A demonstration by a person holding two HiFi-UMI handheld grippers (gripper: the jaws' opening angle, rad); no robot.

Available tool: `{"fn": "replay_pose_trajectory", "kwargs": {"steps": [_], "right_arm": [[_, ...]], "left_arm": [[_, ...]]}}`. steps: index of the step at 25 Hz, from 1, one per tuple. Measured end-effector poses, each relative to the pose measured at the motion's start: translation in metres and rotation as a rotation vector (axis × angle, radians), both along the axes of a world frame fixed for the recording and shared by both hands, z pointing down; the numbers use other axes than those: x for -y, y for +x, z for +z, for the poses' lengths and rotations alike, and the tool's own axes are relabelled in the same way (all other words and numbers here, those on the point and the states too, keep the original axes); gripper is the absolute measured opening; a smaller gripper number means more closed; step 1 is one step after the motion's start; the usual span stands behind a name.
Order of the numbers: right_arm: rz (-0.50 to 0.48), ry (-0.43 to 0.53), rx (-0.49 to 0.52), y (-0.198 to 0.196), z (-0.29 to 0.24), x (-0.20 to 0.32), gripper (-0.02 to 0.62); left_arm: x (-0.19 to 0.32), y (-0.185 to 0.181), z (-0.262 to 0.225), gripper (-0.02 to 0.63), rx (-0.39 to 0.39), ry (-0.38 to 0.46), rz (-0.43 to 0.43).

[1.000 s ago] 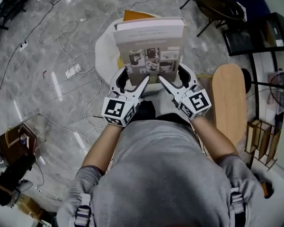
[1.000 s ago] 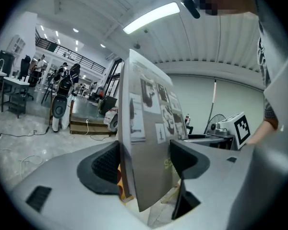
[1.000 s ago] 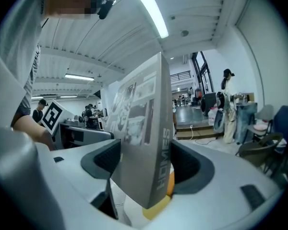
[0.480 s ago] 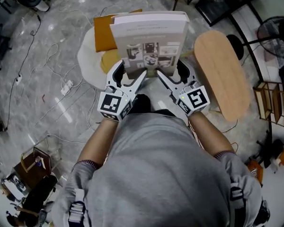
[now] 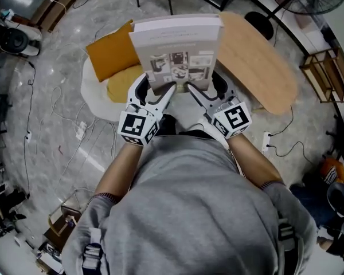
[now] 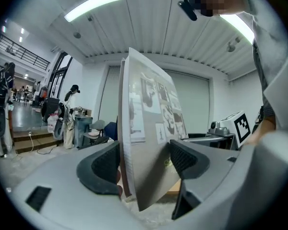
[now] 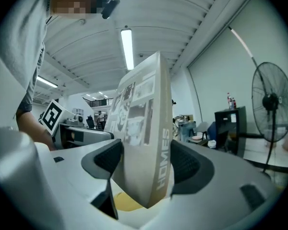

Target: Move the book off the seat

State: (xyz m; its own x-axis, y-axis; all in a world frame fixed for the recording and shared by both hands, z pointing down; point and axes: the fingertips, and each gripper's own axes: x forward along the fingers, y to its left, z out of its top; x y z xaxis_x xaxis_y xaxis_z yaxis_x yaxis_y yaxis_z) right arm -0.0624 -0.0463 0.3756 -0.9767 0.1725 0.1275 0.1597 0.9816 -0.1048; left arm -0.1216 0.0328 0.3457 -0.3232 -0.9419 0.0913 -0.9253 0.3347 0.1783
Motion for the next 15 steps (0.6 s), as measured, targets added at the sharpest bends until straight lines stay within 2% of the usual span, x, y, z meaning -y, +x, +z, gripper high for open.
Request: {"fn": "replay_pose_trajectory", "kwargs": {"steps": [5, 9, 11, 15], "right_arm": [[0.094, 0.01, 0.014, 0.02, -0.005, 0.015, 0.336], [0.171, -0.012, 0.031, 0.087, -0.003, 0.085, 0.334], [0.211, -0.012, 0.035, 0.107, -0.004, 0.107, 0.334], [0.268, -0.01, 0.021, 0.105, -0.004, 0.104, 0.334]], "left_arm": [[0.02, 0.013, -0.005, 0.348, 0.016, 0.0, 0.097], [0.096, 0.076, -0.005, 0.348, 0.041, -0.018, 0.171], [0.121, 0.093, -0.006, 0.349, 0.044, -0.022, 0.208], [0.122, 0.088, -0.006, 0.349, 0.037, -0.027, 0.266]]}}
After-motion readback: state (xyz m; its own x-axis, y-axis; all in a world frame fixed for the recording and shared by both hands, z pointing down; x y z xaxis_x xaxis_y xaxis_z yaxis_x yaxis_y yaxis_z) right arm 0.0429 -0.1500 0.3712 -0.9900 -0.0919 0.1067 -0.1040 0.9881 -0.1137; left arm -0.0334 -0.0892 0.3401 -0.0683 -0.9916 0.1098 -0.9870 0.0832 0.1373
